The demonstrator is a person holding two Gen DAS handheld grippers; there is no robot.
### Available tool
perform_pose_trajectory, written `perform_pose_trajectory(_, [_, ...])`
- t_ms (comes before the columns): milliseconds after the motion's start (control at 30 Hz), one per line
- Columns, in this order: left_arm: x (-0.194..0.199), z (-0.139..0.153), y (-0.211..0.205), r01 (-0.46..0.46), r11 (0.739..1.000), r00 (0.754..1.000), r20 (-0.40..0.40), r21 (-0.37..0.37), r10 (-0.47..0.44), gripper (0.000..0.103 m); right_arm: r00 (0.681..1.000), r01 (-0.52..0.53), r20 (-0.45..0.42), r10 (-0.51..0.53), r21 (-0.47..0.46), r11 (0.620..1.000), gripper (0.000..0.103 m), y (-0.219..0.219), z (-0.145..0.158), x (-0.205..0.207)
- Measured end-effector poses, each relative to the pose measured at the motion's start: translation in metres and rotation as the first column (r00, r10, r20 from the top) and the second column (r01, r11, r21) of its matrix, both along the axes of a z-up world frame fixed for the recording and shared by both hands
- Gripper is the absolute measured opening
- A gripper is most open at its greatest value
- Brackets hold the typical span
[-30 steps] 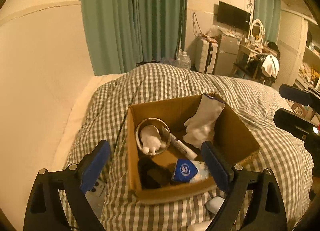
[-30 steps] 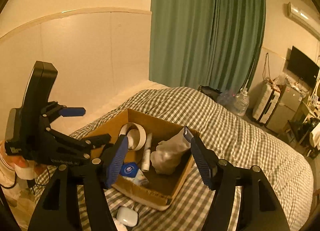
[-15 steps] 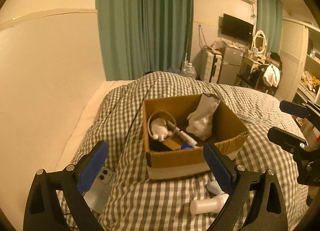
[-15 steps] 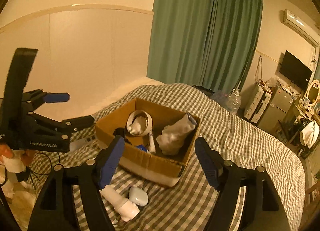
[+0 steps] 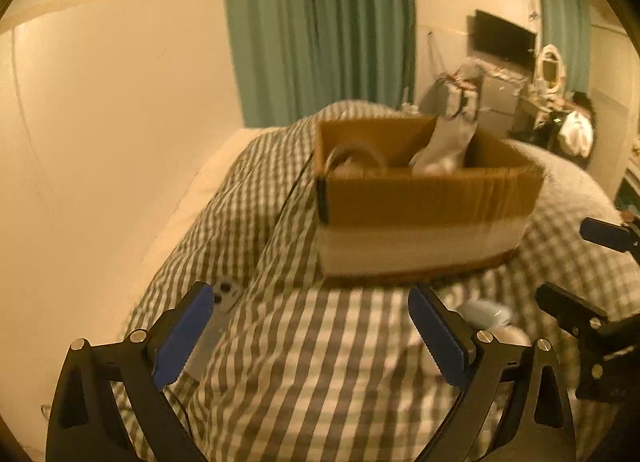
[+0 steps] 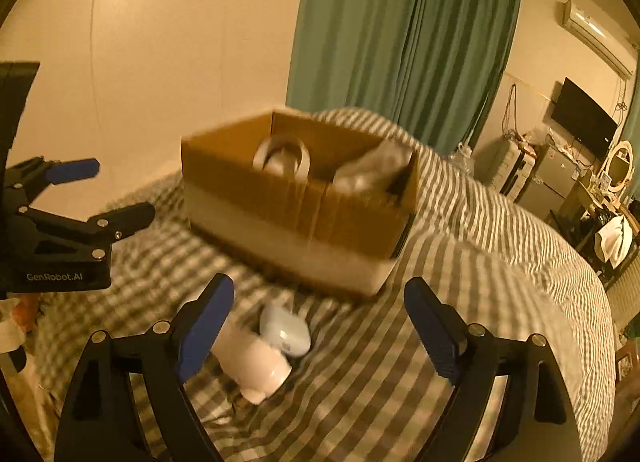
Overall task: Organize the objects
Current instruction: 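Move both tools back to the white bottle and earbud case beside the box, then grasp the white bottle with the right gripper while the left grasps the earbud case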
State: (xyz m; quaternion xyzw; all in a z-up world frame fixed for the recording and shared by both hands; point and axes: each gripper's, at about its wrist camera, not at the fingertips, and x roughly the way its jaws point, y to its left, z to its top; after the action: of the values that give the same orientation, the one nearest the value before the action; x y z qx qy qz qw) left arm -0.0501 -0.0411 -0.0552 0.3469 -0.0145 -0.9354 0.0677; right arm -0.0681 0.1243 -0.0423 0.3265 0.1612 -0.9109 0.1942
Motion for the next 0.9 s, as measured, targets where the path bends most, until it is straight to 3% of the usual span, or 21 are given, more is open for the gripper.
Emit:
perform_pose_trajectory(233, [0.005, -0.034, -0.002, -0.012, 1.0, 0.998, 0.066, 0.011, 0.011, 0.1, 0.998, -0.034, 0.056, 0.033, 0.025, 0.999, 0.087, -0.011, -0.033, 0.005])
perform_pose_trajectory(700, [0.005, -0.058, -0.009, -0.023, 0.999, 0.992, 0.127, 0.033, 0.019, 0.1, 0.985, -0.119, 0.147, 0.09, 0.205, 0.972, 0.086, -0.047, -0.09, 0.0])
perform_pose_trajectory(900, [0.006, -0.057, -0.007, -0.015, 1.0, 0.992, 0.127, 0.023, 0.012, 0.1, 0.981, -0.126, 0.172, 0.091, 0.208, 0.97, 0.069, -0.046, -0.098, -0.002])
